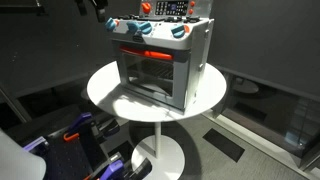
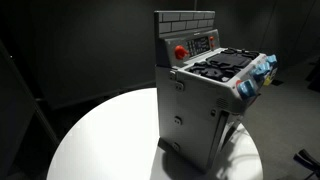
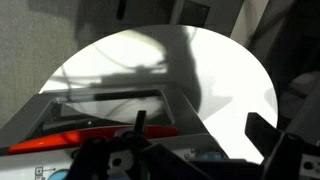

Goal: Press the orange button on the stove

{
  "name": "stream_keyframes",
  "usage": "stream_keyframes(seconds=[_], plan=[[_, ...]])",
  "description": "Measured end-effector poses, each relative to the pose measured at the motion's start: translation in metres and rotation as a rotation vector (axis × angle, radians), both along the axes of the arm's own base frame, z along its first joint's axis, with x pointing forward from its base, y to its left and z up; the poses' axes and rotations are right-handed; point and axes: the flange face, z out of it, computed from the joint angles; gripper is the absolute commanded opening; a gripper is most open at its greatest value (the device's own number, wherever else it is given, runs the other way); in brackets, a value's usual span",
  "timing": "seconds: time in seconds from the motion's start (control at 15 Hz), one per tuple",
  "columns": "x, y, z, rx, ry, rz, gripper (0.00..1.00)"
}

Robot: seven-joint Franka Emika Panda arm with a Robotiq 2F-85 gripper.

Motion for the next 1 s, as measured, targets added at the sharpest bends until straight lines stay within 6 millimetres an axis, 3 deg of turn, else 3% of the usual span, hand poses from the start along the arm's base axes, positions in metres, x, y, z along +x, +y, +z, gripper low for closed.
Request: stream_keyframes(seconds=[0.6, 1.0], plan=[[0.003, -0.004, 0.002, -0.001, -0.012, -0.011, 1.0], [0.028, -0.024, 0.033, 0.007, -0.118, -0.082, 1.0]])
